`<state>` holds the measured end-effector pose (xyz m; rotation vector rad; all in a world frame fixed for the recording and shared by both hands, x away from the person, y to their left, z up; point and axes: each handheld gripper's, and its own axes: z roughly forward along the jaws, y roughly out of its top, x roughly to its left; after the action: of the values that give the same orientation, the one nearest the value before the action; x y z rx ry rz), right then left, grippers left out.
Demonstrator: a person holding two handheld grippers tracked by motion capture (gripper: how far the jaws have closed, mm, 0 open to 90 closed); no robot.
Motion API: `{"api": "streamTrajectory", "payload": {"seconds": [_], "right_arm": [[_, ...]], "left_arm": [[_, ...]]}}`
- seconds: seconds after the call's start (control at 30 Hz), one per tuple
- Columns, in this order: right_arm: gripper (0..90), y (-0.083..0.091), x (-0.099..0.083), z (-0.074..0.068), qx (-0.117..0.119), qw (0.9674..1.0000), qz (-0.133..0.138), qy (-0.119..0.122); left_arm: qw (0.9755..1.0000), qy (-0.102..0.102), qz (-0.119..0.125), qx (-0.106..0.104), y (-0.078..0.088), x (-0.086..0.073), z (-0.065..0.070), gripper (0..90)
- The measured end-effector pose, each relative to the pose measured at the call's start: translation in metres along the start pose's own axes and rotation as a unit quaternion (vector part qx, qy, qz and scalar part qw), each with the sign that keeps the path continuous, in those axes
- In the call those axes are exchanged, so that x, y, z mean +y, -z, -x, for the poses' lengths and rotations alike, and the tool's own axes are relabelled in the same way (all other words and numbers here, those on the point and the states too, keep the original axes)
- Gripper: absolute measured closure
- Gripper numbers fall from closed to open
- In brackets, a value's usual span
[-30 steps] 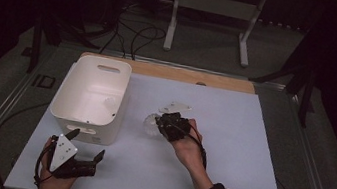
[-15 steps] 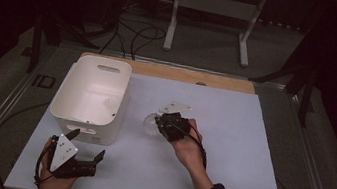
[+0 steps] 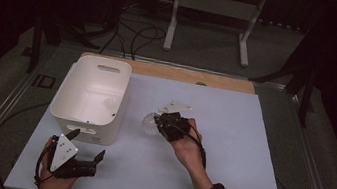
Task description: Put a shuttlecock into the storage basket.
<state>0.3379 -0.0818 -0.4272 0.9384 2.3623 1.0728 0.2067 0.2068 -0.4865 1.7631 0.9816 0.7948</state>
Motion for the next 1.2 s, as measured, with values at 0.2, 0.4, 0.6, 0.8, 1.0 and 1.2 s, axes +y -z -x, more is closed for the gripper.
{"api": "streamTrajectory", "payload": {"seconds": [0.2,0.4,0.6,0.8,1.0,1.2], "right_arm": [[88.3,0.0015,0.0015,-0.0007,0.002,1.0,0.002,-0.001],[88.3,0.002,0.0023,-0.0008,0.001,1.0,0.004,0.0],[88.3,0.0017,0.0027,-0.0015,0.003,1.0,0.005,0.0],[88.3,0.0023,0.0034,-0.002,0.002,1.0,0.006,0.0],[88.3,0.0026,0.0036,-0.0026,0.004,1.0,0.008,0.001],[88.2,0.0025,0.004,-0.0028,0.005,0.9999,0.01,0.001]], "left_arm": [[1.0,0.001,0.0,0.0,-0.0001,0.0,-0.0001,0.5],[1.0,0.001,-0.002,0.001,-0.0003,-0.0001,-0.0001,0.5],[1.0,0.001,-0.002,0.002,-0.0004,-0.0001,0.0,0.5],[1.0,0.0,-0.002,0.001,-0.0005,-0.0001,0.0001,0.5],[1.0,0.0,-0.003,0.001,-0.0005,-0.0001,0.0001,0.5],[1.0,0.0,-0.002,0.001,-0.0005,-0.0001,0.0001,0.5]]}}
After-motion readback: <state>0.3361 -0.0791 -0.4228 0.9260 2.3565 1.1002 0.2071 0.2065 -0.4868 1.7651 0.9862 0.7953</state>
